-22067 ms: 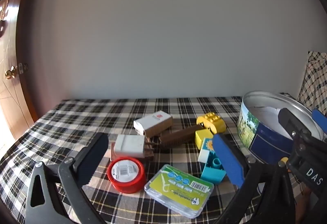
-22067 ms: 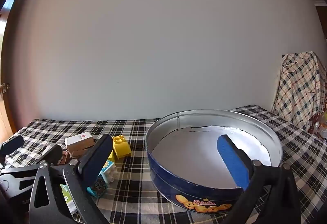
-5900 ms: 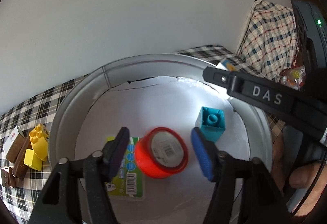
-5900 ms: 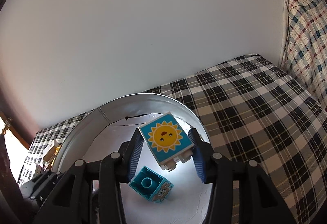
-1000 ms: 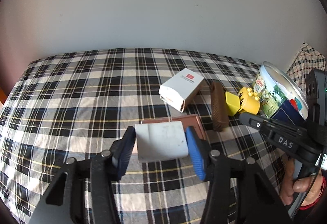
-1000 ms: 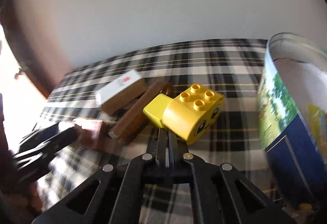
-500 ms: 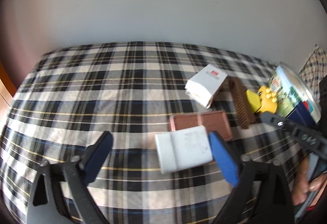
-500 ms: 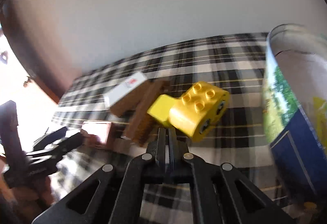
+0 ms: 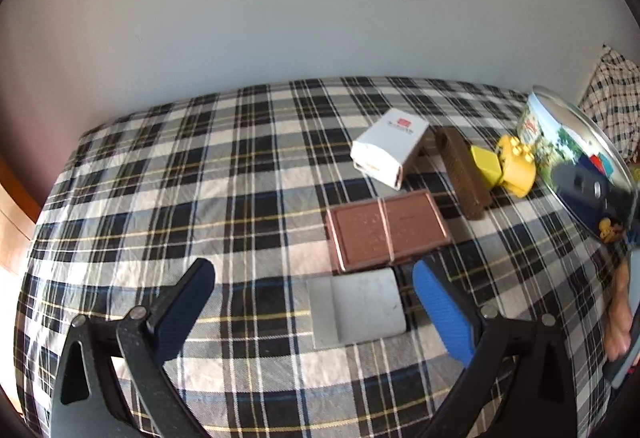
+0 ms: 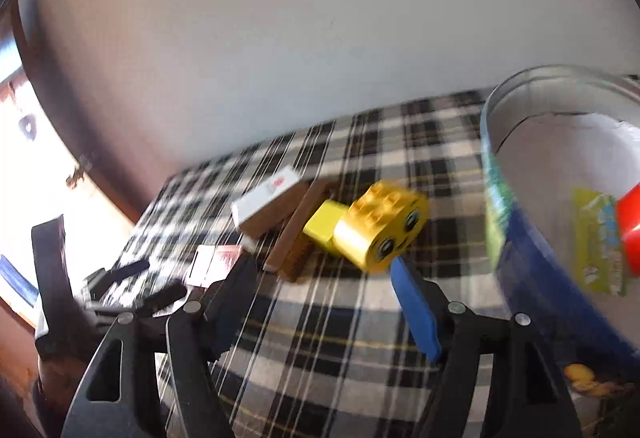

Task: Organize rigid objects
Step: 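Grasp the white charger plug with the left tool while the right tool grasps the yellow face block, then lift the charger and yellow face block and carry both toward the blue tin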

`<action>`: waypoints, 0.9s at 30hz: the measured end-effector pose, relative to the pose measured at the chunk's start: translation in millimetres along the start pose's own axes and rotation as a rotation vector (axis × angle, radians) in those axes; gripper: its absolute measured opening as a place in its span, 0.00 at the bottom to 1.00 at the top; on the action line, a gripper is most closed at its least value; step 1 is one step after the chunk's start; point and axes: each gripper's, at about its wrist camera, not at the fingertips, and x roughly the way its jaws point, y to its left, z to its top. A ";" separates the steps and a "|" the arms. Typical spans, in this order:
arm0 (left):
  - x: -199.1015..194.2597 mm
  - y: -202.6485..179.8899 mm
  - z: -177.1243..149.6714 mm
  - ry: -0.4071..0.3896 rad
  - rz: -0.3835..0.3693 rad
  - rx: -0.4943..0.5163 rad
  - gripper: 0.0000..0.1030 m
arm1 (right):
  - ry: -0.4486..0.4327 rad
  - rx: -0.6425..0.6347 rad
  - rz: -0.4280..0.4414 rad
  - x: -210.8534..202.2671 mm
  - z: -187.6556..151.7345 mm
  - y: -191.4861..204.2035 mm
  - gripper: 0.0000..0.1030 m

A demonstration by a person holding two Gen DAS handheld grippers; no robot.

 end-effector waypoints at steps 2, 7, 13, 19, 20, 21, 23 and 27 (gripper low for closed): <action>-2.6 -3.1 -2.5 -0.004 0.013 0.026 0.98 | 0.000 0.012 -0.006 2.3 1.4 -3.2 0.70; 5.1 -6.7 -8.7 0.027 0.076 0.027 0.98 | 0.017 0.012 -0.043 20.1 6.8 -0.2 0.69; 9.1 -4.3 -9.6 0.040 0.055 -0.017 1.00 | 0.064 0.028 -0.172 53.1 16.3 -0.1 0.68; 14.7 5.6 -10.0 0.064 0.006 -0.068 1.00 | 0.069 0.150 -0.162 68.3 24.9 -18.1 0.49; 15.0 7.3 -10.5 0.068 -0.006 -0.073 1.00 | 0.073 0.193 -0.113 67.2 24.5 -25.3 0.45; 15.6 9.5 -10.9 0.073 -0.016 -0.081 1.00 | 0.081 0.227 -0.082 66.0 23.5 -31.8 0.44; 15.6 13.7 -11.6 0.078 -0.032 -0.085 1.00 | 0.085 0.239 -0.072 61.7 22.2 -37.1 0.44; 18.7 17.5 -12.2 0.068 -0.045 -0.095 1.00 | 0.099 0.226 -0.030 50.3 18.3 -36.1 0.39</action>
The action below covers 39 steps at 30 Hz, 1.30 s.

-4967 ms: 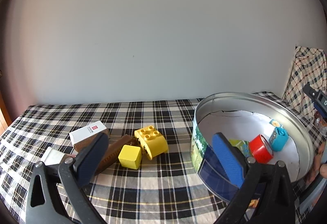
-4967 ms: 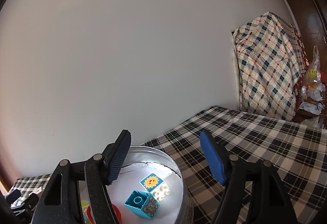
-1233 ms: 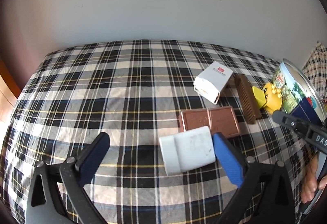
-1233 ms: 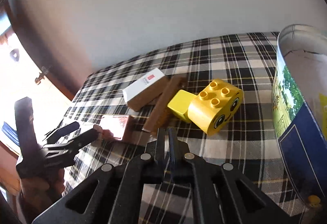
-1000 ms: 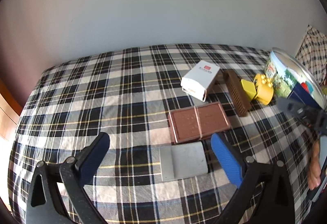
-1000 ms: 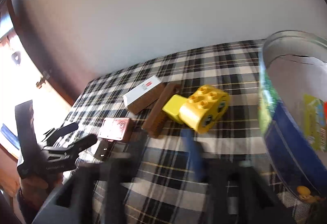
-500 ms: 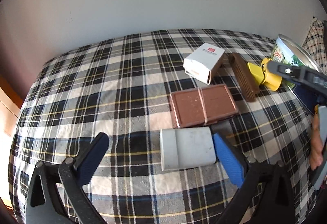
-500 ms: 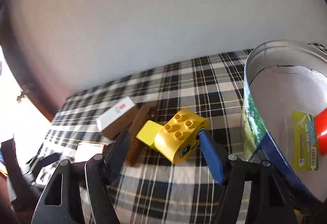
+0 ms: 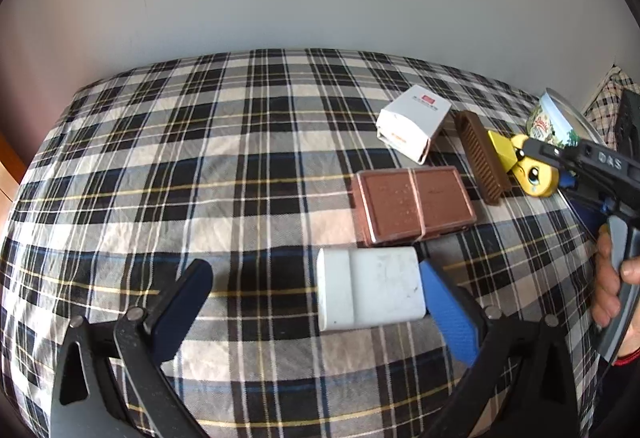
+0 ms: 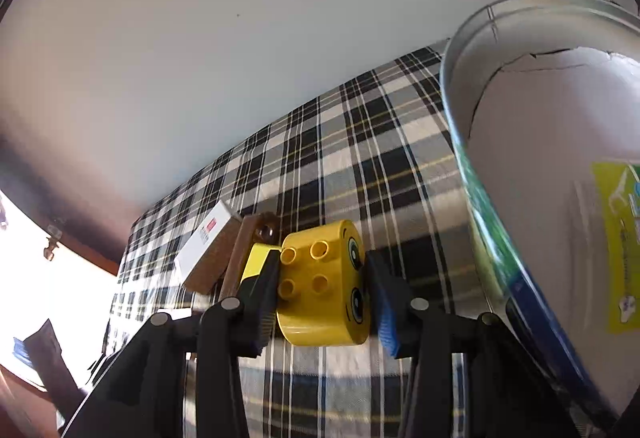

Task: Organize rigid objects
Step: 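Lift the charger and yellow face block and carry both toward the blue tin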

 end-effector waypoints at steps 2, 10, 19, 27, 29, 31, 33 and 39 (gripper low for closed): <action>1.0 -5.0 -0.4 0.005 -0.004 0.020 1.00 | 0.001 -0.032 0.031 -11.5 -2.1 5.8 0.34; 5.5 -23.9 -2.7 0.005 0.033 0.100 1.00 | 0.015 -0.135 0.004 -16.5 -15.1 16.7 0.33; 3.9 -20.6 -1.5 -0.016 0.049 0.076 0.91 | 0.072 -0.128 -0.013 4.9 -17.6 15.8 0.41; 1.3 -32.4 -4.0 -0.035 0.011 0.133 0.65 | 0.037 -0.322 -0.161 12.7 -27.5 38.7 0.33; 1.0 -32.8 -4.6 -0.036 0.010 0.137 0.65 | 0.037 -0.324 -0.170 12.0 -27.4 36.6 0.33; 1.0 -33.1 -4.6 -0.037 0.007 0.135 0.65 | 0.035 -0.314 -0.170 10.4 -27.2 34.1 0.33; -1.5 -33.4 -5.4 -0.047 0.005 0.137 0.65 | 0.027 -0.298 -0.141 6.7 -25.3 31.4 0.33; -24.2 -29.6 -2.4 -0.143 -0.034 0.116 0.64 | -0.111 -0.356 -0.024 -34.0 -28.6 44.2 0.33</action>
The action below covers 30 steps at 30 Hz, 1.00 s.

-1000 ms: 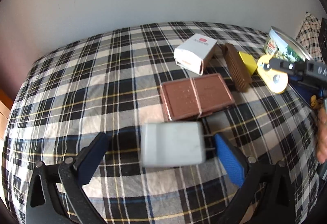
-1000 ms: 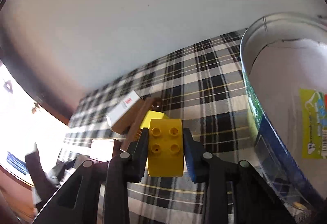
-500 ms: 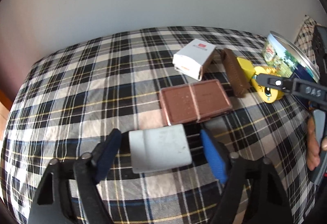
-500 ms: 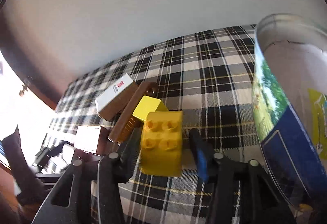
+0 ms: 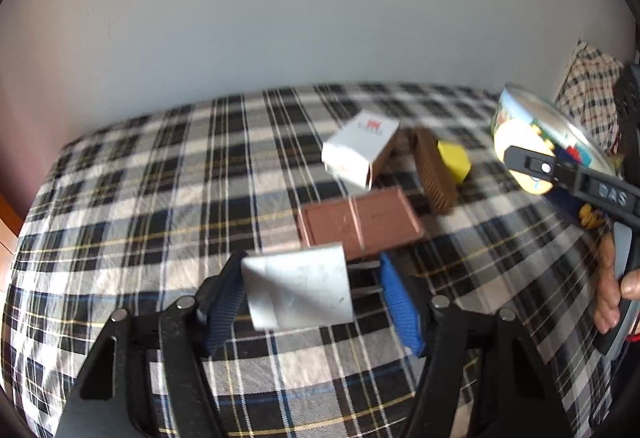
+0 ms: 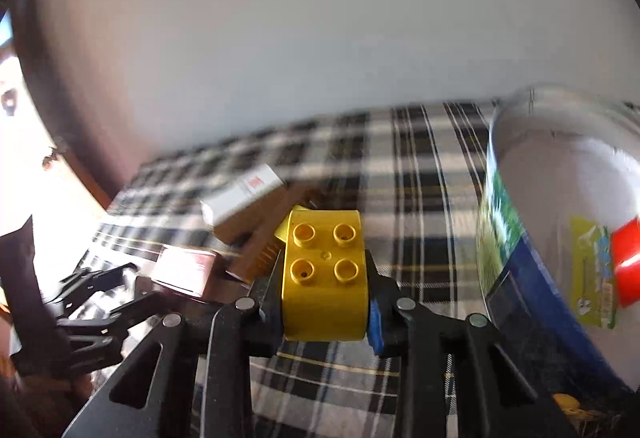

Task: Organize rigid objects
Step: 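Lift the charger and yellow face block and carry both toward the blue tin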

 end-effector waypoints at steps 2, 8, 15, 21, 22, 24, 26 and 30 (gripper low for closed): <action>-4.7 1.4 1.6 -0.023 -0.015 -0.018 0.64 | -0.060 -0.038 0.005 -11.3 0.9 7.3 0.33; -10.2 -0.6 4.6 -0.068 -0.018 -0.019 0.64 | -0.169 -0.103 0.018 -30.0 1.5 20.9 0.33; -21.9 -4.5 12.2 -0.149 -0.034 -0.046 0.64 | -0.264 -0.150 0.025 -52.1 3.4 28.7 0.33; -32.3 -9.6 16.3 -0.219 -0.023 -0.072 0.64 | -0.307 -0.141 0.064 -66.9 5.1 20.8 0.33; -32.7 -11.8 17.2 -0.227 -0.014 -0.072 0.64 | -0.309 -0.141 0.064 -67.3 4.5 20.1 0.33; -33.6 -15.5 18.6 -0.237 0.003 -0.078 0.64 | -0.315 -0.138 0.068 -71.0 4.1 15.8 0.33; -35.3 -19.1 20.5 -0.249 0.007 -0.087 0.64 | -0.321 -0.137 0.063 -77.3 2.4 8.4 0.33; -43.6 -31.9 22.9 -0.296 0.034 -0.088 0.64 | -0.338 -0.131 0.035 -85.6 1.4 -7.9 0.33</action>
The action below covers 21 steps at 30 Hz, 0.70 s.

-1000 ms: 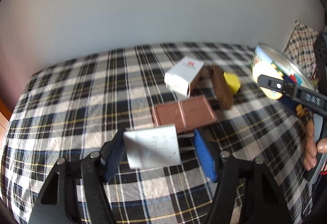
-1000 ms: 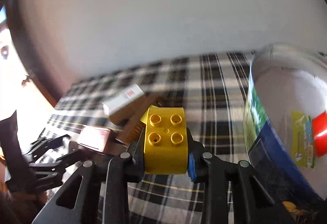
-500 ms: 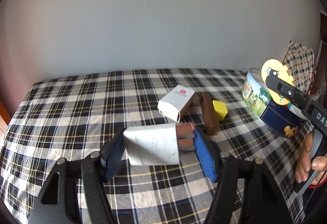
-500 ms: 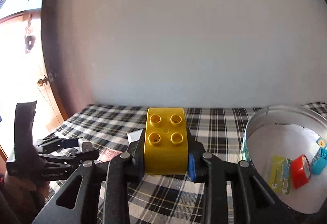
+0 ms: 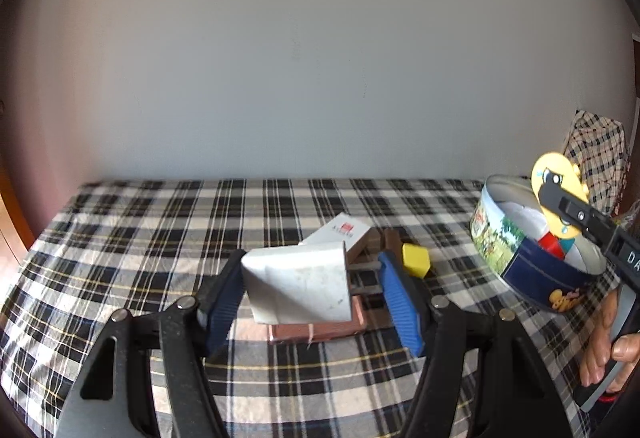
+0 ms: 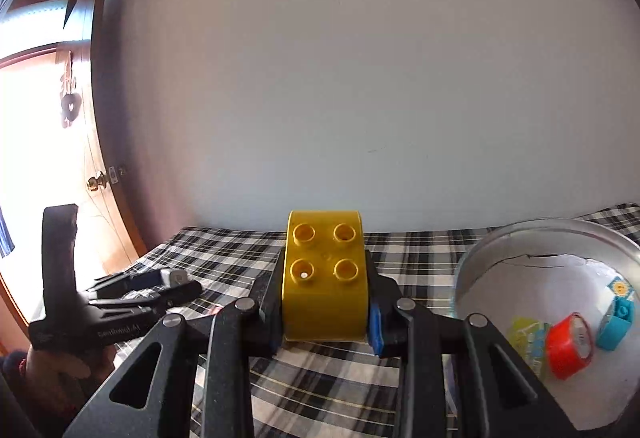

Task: Organize rigid objects
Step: 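Lift the charger and yellow face block and carry both toward the blue tin, then hold both items over the blue tin and open both tools to drop them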

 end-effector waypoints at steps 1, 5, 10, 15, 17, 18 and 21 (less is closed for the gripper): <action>-1.9 -5.1 1.6 -0.011 -0.001 -0.004 0.64 | -0.004 0.006 -0.004 -2.5 0.9 -5.6 0.33; -1.8 -25.8 6.1 -0.025 -0.024 -0.016 0.64 | -0.015 0.033 -0.028 -9.1 4.5 -27.7 0.33; 2.1 -58.9 14.5 -0.035 -0.055 0.007 0.64 | -0.054 0.042 -0.089 -25.7 11.1 -56.9 0.33; 9.3 -97.2 27.8 -0.052 -0.085 0.031 0.64 | -0.092 0.086 -0.147 -39.3 19.2 -91.1 0.33; 11.1 -110.3 33.2 -0.057 -0.097 0.038 0.64 | -0.102 0.106 -0.172 -46.0 22.0 -108.1 0.33; 12.0 -115.2 35.6 -0.059 -0.102 0.040 0.64 | -0.105 0.110 -0.178 -47.3 22.6 -112.2 0.33; 16.9 -132.5 41.3 -0.060 -0.123 0.044 0.64 | -0.109 0.118 -0.204 -50.2 24.2 -124.8 0.33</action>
